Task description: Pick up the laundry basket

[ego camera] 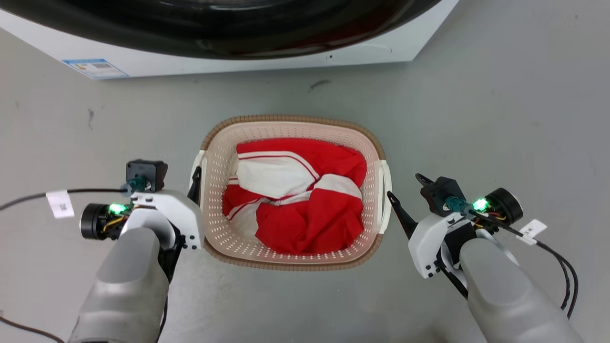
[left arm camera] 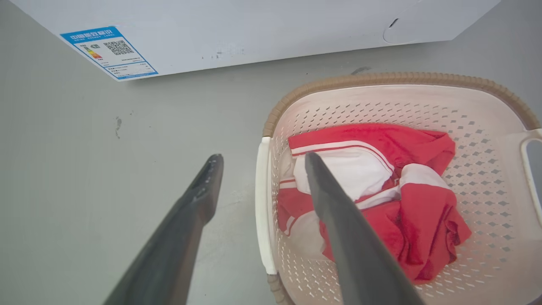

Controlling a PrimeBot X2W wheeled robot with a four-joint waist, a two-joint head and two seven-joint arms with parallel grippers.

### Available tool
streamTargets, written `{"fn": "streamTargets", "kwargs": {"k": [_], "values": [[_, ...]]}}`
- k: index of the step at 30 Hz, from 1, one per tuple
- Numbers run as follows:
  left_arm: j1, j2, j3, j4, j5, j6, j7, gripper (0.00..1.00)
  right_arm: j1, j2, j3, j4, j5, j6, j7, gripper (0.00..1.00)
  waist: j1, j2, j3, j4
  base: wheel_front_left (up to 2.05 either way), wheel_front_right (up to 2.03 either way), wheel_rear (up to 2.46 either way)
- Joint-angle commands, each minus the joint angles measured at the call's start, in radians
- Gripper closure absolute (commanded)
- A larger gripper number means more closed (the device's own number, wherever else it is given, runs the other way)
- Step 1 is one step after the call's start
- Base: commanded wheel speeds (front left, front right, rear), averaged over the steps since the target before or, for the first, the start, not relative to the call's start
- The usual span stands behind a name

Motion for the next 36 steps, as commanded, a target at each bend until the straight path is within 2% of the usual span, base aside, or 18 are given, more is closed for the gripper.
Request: {"fn": "streamTargets", "kwargs": {"k": [1,16,29,36], "values": [[-0.026,0.006,-0.016,0.025,-0.014,-0.001,0.000,0.00,-0.035,0.005,0.011,0.032,0.010,-0.001,-0.002,0.00,-0.0001,0.0000,0.025,-0.002,0.00,0.00,0.00],[-0.120,0.014,-0.131,0.132,-0.107,-0.001,0.039,0.00,-0.156,0.022,0.093,0.230,0.111,-0.001,-0.002,0.00,-0.0001,0.0000,0.141,0.007,0.00,0.00,0.00],[-0.159,0.024,-0.226,0.146,-0.173,-0.001,0.070,0.00,-0.198,0.022,0.233,0.227,0.275,-0.001,0.040,0.00,-0.0001,0.0000,0.206,0.021,0.00,0.00,0.00],[-0.179,0.023,-0.273,0.149,-0.206,-0.001,0.077,0.00,-0.226,0.022,0.270,0.247,0.319,-0.001,0.050,0.00,-0.0001,0.0000,0.233,0.024,0.00,0.00,0.00]]}}
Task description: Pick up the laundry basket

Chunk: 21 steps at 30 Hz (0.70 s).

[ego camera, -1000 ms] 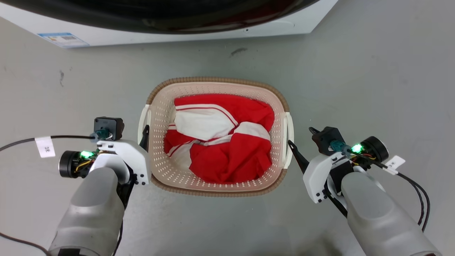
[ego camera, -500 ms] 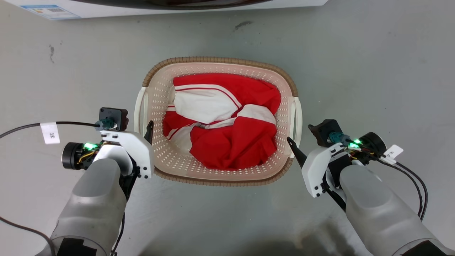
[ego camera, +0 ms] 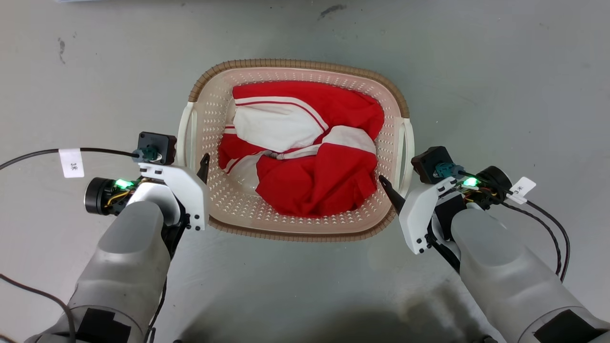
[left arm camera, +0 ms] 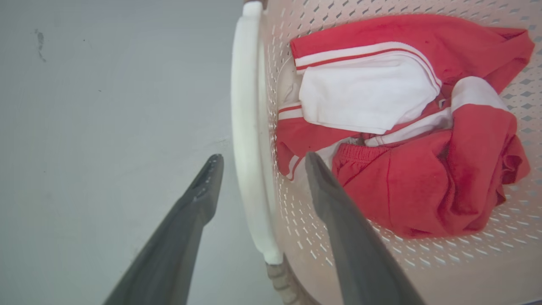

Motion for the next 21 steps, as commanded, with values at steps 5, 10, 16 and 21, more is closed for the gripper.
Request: {"fn": "streamTargets", "kwargs": {"k": [5,10,16,21], "values": [[-0.025,0.002,-0.042,0.005,-0.023,-0.001,0.004,1.00,-0.028,0.002,0.020,0.019,0.032,-0.001,0.003,1.00,-0.0001,0.0000,0.013,0.003,0.00,0.00,0.00],[-0.023,0.001,-0.066,0.003,-0.041,-0.001,0.007,1.00,-0.027,0.002,0.033,0.028,0.044,-0.001,-0.002,1.00,-0.0001,0.0000,0.006,0.002,0.00,0.00,0.00],[-0.001,-0.002,-0.099,0.007,-0.073,0.000,0.015,1.00,-0.016,0.002,0.052,0.040,0.058,-0.001,-0.002,1.00,-0.0001,0.0000,-0.028,0.004,0.00,0.00,0.00],[0.017,-0.011,-0.125,0.007,-0.105,0.000,0.033,1.00,0.004,0.003,0.074,0.044,0.076,-0.001,0.013,1.00,-0.0001,0.0000,-0.073,0.009,0.00,0.00,0.00]]}}
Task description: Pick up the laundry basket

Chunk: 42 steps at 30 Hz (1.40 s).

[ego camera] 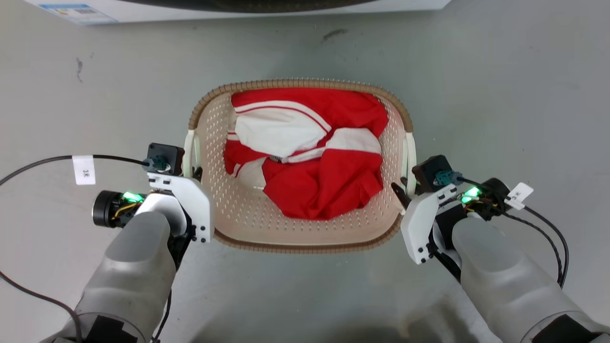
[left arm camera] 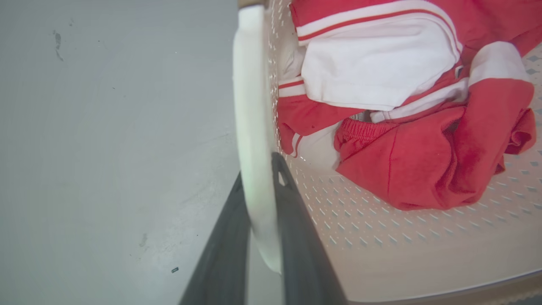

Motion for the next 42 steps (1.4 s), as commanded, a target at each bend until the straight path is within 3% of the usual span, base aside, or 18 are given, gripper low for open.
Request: {"fn": "streamTargets", "kwargs": {"k": [1,18,42], "values": [[0.011,-0.007,-0.013,-0.004,-0.005,0.001,0.006,1.00,0.014,0.004,0.012,-0.002,0.007,-0.001,0.005,1.00,0.0000,0.0000,-0.026,0.003,0.00,0.00,0.00],[0.153,-0.008,-0.160,-0.076,-0.182,-0.001,0.208,1.00,0.113,0.007,0.161,-0.031,0.153,-0.001,0.178,1.00,0.0000,0.0000,-0.272,-0.006,0.00,0.00,0.00],[0.252,0.078,-0.420,-0.200,-0.441,-0.001,0.496,1.00,0.204,-0.048,0.394,-0.105,0.423,-0.001,0.443,1.00,0.0000,0.0000,-0.573,-0.024,0.00,0.00,0.00]]}}
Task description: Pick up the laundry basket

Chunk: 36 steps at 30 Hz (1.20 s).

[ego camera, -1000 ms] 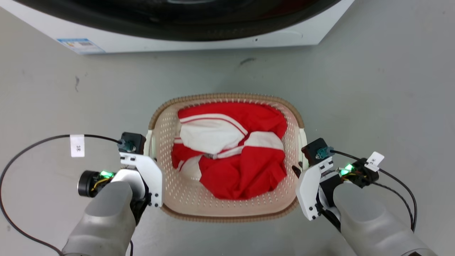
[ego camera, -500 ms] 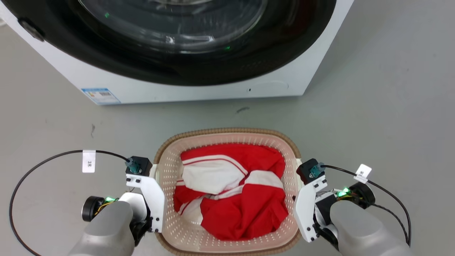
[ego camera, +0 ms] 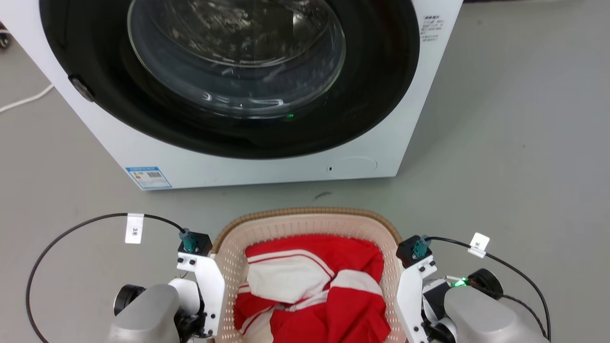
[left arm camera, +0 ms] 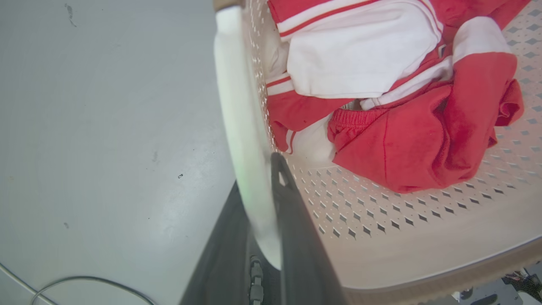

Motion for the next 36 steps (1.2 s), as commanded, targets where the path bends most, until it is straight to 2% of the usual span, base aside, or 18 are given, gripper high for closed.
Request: {"fn": "streamTargets", "kwargs": {"k": [1,15,28,36], "values": [[0.013,-0.003,-0.022,-0.019,-0.016,-0.004,0.019,1.00,0.018,-0.004,0.026,-0.014,0.016,0.000,0.019,1.00,0.0001,-0.0001,-0.036,0.000,0.00,0.00,0.00],[0.041,0.038,-0.142,-0.064,-0.153,-0.004,0.169,1.00,0.062,-0.031,0.154,-0.054,0.176,0.000,0.127,1.00,0.0001,-0.0001,-0.175,0.009,0.00,0.00,0.00],[0.046,0.041,-0.214,-0.070,-0.253,-0.004,0.280,1.00,0.064,-0.036,0.205,-0.047,0.269,0.000,0.204,1.00,0.0001,-0.0001,-0.216,0.016,0.00,0.00,0.00],[0.028,0.041,-0.250,-0.072,-0.292,-0.007,0.313,1.00,0.065,-0.034,0.218,-0.045,0.307,0.000,0.247,1.00,0.0001,-0.0001,-0.222,0.018,0.00,0.00,0.00]]}}
